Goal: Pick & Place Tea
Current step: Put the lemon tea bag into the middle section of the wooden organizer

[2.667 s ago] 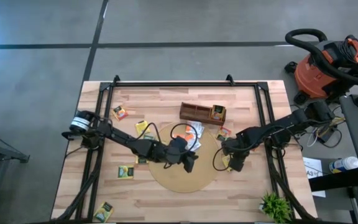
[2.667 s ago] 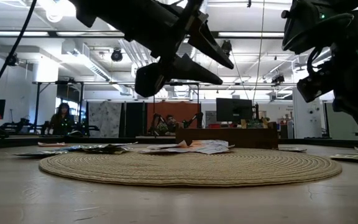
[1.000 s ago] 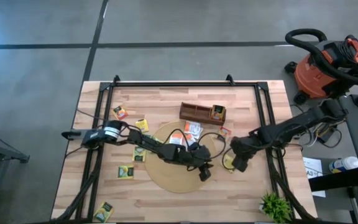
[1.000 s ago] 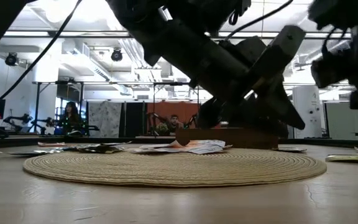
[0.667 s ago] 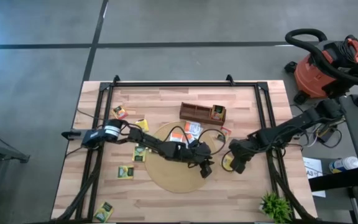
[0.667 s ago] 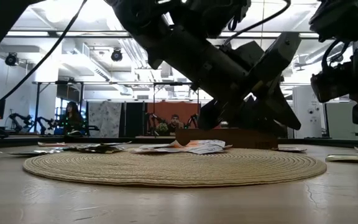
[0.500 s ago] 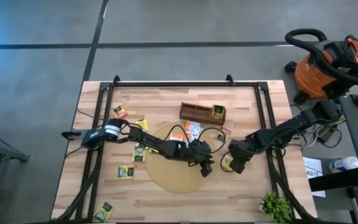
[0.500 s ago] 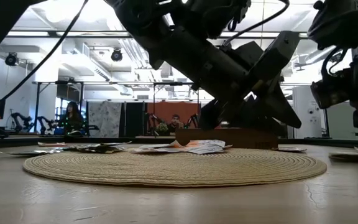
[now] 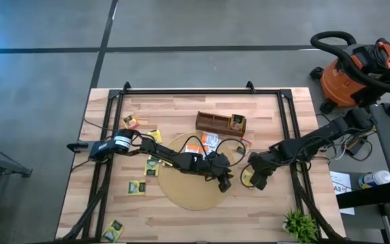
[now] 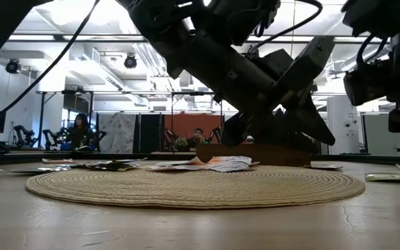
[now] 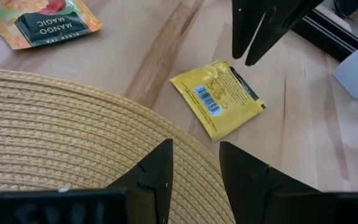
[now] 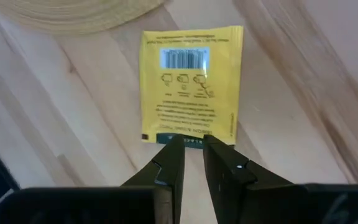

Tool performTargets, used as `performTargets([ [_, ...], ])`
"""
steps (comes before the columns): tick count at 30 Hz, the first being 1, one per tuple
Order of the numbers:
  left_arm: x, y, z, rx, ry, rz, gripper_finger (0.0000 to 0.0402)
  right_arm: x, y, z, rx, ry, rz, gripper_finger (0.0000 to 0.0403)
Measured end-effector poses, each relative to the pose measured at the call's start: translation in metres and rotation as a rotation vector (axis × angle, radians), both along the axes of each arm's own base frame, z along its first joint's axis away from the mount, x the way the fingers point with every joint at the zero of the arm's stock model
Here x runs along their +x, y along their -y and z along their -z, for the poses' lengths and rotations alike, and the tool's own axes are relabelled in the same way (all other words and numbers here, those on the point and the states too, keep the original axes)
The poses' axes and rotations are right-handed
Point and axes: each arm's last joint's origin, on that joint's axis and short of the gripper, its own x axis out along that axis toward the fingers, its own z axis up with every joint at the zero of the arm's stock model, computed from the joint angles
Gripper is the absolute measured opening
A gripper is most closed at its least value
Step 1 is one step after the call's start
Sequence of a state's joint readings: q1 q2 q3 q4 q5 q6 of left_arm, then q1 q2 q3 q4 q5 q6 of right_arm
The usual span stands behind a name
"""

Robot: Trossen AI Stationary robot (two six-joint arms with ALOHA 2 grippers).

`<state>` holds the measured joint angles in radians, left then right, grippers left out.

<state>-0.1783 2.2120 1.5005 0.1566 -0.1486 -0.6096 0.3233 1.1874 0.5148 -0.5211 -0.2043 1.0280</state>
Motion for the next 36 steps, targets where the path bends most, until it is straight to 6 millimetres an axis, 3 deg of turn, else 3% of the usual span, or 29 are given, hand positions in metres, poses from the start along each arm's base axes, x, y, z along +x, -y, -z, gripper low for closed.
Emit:
performTargets([
  [9, 0.0, 0.0, 0.001, -0.011, 0.004, -0.004, 0.0126, -0.008, 0.003, 0.021, -0.027, -0.083, -0.001, 0.0059],
  [16, 0.011, 0.004, 0.024, -0.099, -0.007, 0.036, 0.0126, -0.005, 0.002, 0.027, -0.021, -0.087, -0.007, 0.0059],
  [23, 0.015, 0.005, 0.023, -0.088, -0.016, 0.042, 0.0126, -0.006, 0.002, 0.026, -0.023, -0.09, -0.008, 0.0059],
  [31, 0.015, 0.003, 0.023, -0.085, -0.019, 0.039, 0.0126, -0.001, 0.001, -0.004, -0.002, 0.018, 0.0, 0.0059],
  [36, 0.015, 0.003, 0.023, -0.085, -0.018, 0.037, 0.0126, -0.001, 0.002, -0.003, -0.042, 0.019, 0.03, 0.0059],
])
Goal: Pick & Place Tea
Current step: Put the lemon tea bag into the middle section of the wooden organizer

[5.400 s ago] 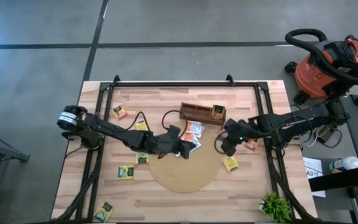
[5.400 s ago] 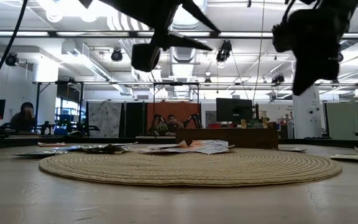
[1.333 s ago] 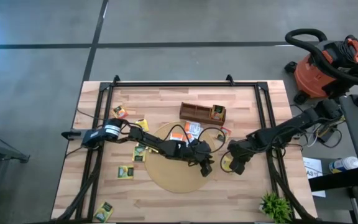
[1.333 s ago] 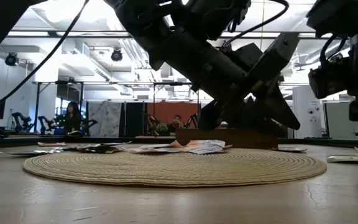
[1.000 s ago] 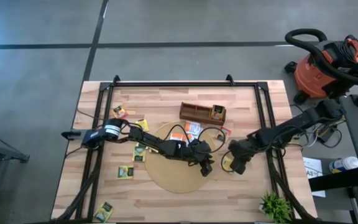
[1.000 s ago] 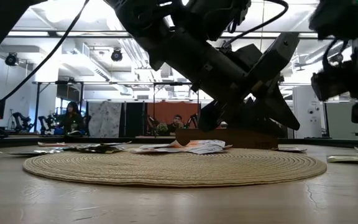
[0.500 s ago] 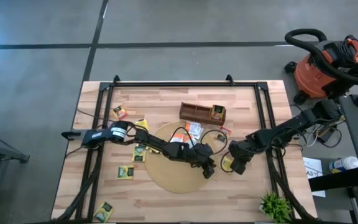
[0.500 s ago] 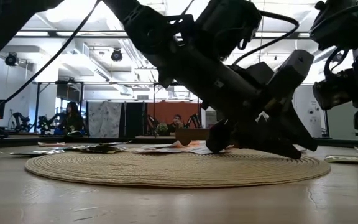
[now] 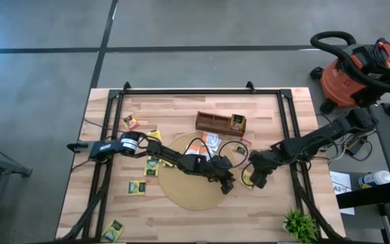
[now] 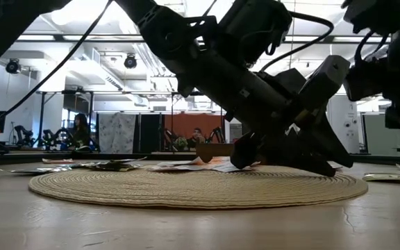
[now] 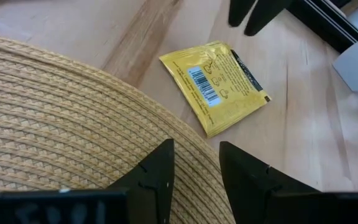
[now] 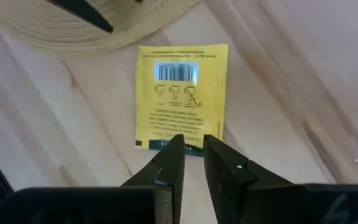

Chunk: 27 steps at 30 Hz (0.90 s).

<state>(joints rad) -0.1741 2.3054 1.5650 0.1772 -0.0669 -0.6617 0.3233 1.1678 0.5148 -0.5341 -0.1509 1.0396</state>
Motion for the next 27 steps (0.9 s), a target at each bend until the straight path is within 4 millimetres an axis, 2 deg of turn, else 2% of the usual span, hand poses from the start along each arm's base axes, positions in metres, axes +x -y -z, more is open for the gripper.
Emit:
performTargets([
  [7, 0.0, 0.0, -0.001, -0.004, 0.004, -0.003, 0.0126, 0.003, -0.002, 0.026, 0.011, -0.064, -0.02, 0.0059],
  [12, 0.0, -0.001, -0.001, -0.021, 0.005, -0.012, 0.0126, 0.009, -0.005, 0.037, 0.012, -0.088, -0.049, 0.0059],
  [17, 0.0, 0.0, -0.001, -0.061, 0.0, 0.017, 0.0126, 0.012, -0.006, 0.038, 0.015, -0.072, -0.059, 0.0059],
  [22, 0.0, 0.002, -0.002, -0.213, -0.023, 0.035, 0.0126, 0.012, -0.005, 0.038, 0.017, -0.065, -0.038, 0.0059],
  [27, 0.002, -0.006, -0.004, -0.315, -0.029, -0.021, 0.0126, 0.013, -0.005, 0.037, 0.015, -0.046, -0.018, 0.0059],
])
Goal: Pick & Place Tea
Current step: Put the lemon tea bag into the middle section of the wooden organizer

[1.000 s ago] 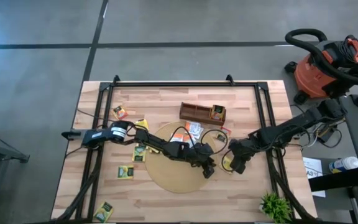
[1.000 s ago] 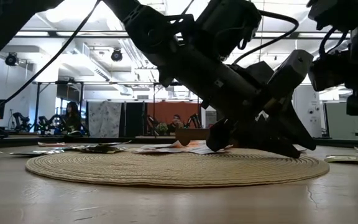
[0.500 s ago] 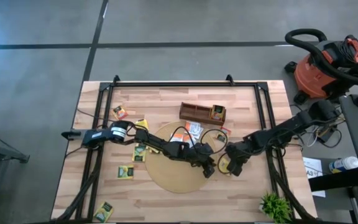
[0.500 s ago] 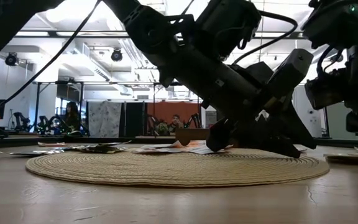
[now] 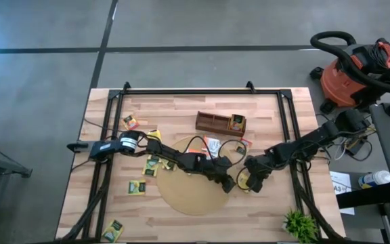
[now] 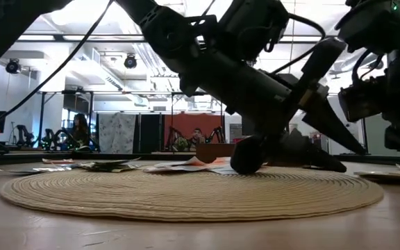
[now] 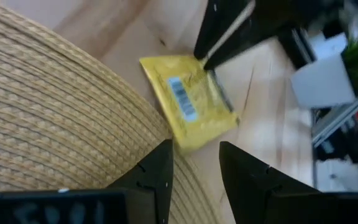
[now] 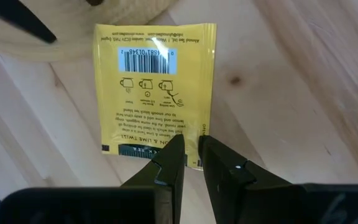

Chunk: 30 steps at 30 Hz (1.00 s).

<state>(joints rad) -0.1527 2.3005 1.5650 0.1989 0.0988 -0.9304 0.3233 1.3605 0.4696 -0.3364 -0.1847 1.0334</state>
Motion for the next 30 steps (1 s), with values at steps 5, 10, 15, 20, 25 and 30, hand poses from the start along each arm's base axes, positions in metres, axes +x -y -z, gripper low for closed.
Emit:
performTargets([
  [5, 0.003, -0.009, -0.003, -0.118, 0.007, -0.038, 0.0126, 0.008, -0.001, -0.002, 0.009, 0.083, 0.065, 0.0059],
  [10, 0.002, -0.009, -0.001, -0.096, -0.016, -0.028, 0.0126, 0.009, -0.001, -0.002, 0.005, 0.095, 0.089, 0.0059],
  [15, -0.001, -0.01, -0.005, -0.055, -0.04, -0.029, 0.0126, 0.007, 0.0, 0.0, 0.002, 0.085, 0.09, 0.0059],
  [20, -0.004, -0.019, -0.018, -0.004, -0.175, -0.077, 0.0126, 0.006, 0.0, 0.001, 0.001, 0.08, 0.09, 0.0059],
  [25, -0.007, -0.02, -0.019, 0.004, -0.262, -0.075, 0.0126, 0.006, 0.0, 0.001, 0.001, 0.08, 0.09, 0.0059],
  [30, -0.003, -0.018, -0.021, -0.042, -0.211, -0.07, 0.0126, 0.006, 0.0, 0.001, 0.006, 0.08, 0.101, 0.0059],
])
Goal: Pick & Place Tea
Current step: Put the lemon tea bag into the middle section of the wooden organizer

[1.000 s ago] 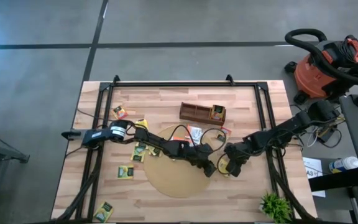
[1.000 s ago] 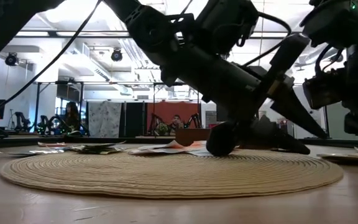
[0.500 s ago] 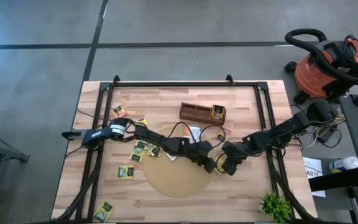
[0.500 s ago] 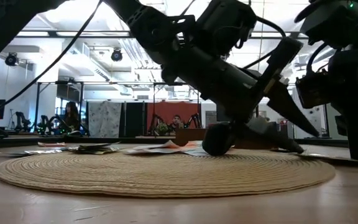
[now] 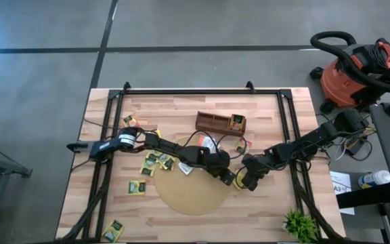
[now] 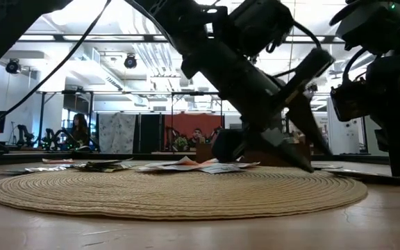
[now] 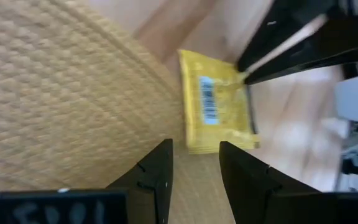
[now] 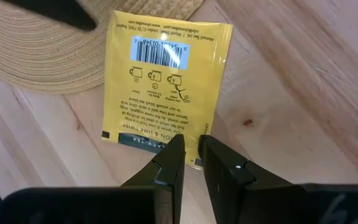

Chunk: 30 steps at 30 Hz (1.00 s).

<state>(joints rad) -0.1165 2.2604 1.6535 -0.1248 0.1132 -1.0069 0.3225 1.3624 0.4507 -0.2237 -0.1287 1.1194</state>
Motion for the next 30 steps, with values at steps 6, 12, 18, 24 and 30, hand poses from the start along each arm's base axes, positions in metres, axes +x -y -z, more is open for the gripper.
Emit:
performTargets([
  [6, -0.0007, 0.0, 0.0027, -0.007, -0.007, -0.005, 0.0126, 0.0027, -0.0009, -0.0011, 0.014, 0.032, 0.007, 0.0059],
  [12, 0.0008, 0.0032, 0.0072, -0.022, -0.001, 0.013, 0.0126, 0.0051, -0.0013, -0.0021, 0.021, 0.055, 0.035, 0.0059],
  [18, 0.0039, 0.0037, 0.0071, -0.041, 0.034, 0.015, 0.0126, 0.0056, -0.0012, -0.0024, 0.015, 0.063, 0.04, 0.0059],
  [24, 0.0058, 0.0038, 0.0064, -0.039, 0.062, 0.013, 0.0122, 0.0059, -0.0012, -0.0025, 0.015, 0.066, 0.046, 0.0059],
  [30, 0.0057, 0.0037, 0.0065, -0.027, 0.062, 0.01, 0.008, 0.0061, -0.0012, -0.0027, 0.014, 0.068, 0.044, 0.0059],
])
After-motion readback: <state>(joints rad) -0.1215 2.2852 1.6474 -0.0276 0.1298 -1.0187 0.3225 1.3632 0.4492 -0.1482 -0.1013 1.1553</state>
